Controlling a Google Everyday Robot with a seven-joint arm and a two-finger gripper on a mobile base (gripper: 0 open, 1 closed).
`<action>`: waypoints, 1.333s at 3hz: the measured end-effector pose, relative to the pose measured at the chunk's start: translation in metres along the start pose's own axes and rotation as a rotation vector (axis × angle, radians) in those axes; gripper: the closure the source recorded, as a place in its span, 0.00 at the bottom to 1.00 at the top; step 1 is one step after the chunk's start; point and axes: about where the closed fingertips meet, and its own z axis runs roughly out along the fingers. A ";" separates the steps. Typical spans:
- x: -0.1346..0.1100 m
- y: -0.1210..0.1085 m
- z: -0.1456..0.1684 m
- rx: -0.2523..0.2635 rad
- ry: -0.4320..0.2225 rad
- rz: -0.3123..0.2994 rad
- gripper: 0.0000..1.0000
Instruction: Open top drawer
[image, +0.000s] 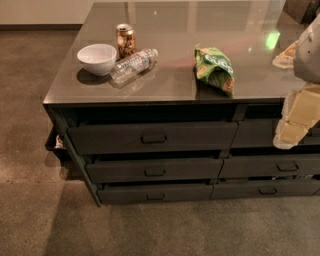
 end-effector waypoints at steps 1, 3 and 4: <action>0.000 0.000 0.000 0.001 0.000 0.000 0.00; 0.003 0.020 0.047 -0.053 -0.095 0.245 0.00; 0.007 0.041 0.077 -0.088 -0.185 0.436 0.00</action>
Offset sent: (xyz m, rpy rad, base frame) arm 0.0054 0.0106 -0.0527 0.1406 0.0744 -0.1864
